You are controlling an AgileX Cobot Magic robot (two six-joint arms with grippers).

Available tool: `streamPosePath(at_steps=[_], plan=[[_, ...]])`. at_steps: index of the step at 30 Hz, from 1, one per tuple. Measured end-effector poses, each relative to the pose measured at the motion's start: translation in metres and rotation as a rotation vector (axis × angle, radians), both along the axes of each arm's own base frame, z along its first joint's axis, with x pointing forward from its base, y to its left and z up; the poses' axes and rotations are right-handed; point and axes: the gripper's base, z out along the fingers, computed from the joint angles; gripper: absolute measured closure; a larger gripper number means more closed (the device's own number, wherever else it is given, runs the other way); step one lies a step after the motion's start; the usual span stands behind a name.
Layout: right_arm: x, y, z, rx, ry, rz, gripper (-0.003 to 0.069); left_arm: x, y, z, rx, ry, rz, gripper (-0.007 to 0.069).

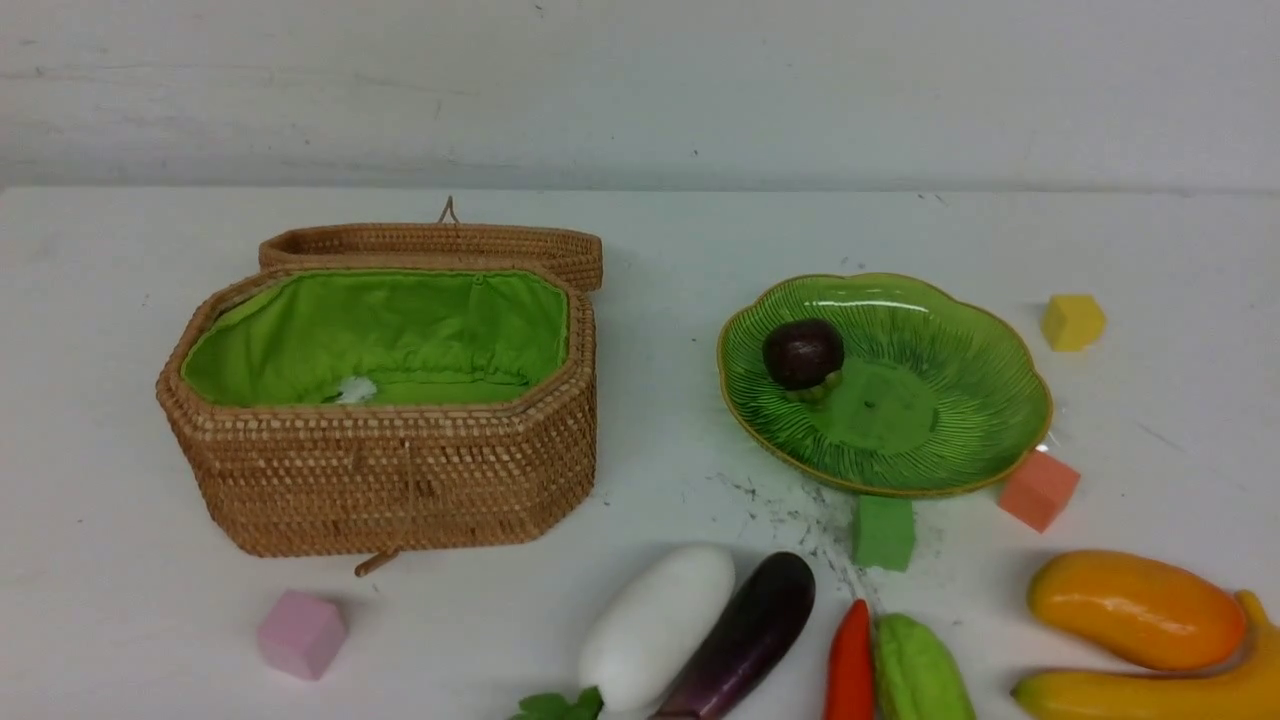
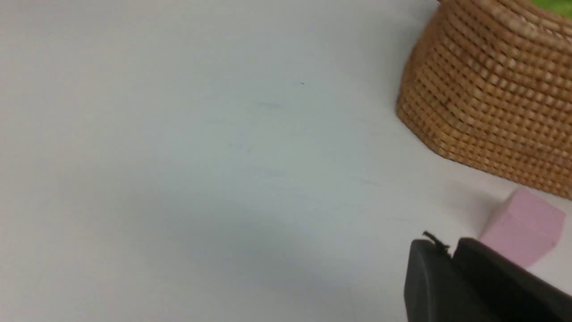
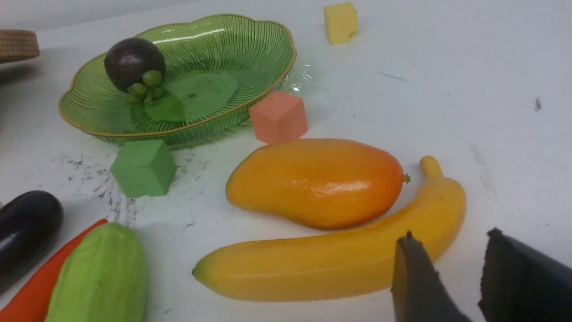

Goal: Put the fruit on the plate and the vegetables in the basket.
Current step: Use the right arm to grab a mango and put it into the right plate

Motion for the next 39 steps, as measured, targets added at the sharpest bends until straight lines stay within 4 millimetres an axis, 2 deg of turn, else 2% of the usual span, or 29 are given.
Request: streamPosePath(at_steps=[3,6,24,39], plan=[[0.0,0.0,0.0,-0.001,0.0,0.0,0.0417,0.0006,-0.0043,-0.0001,0.057,0.007,-0.102,0.0551],[0.0,0.0,0.0,-0.001,0.0,0.0,0.0417,0.0007,-0.0057,-0.0001,0.075,0.008,-0.133,0.0548],[0.0,0.0,0.0,-0.001,0.0,0.0,0.0417,0.0007,-0.0061,-0.0002,0.073,0.008,-0.138,0.0532],[-0.0001,-0.0022,0.0,-0.069,0.002,-0.006,0.0417,0.0007,-0.0061,-0.0002,0.073,0.008,-0.138,0.0517]])
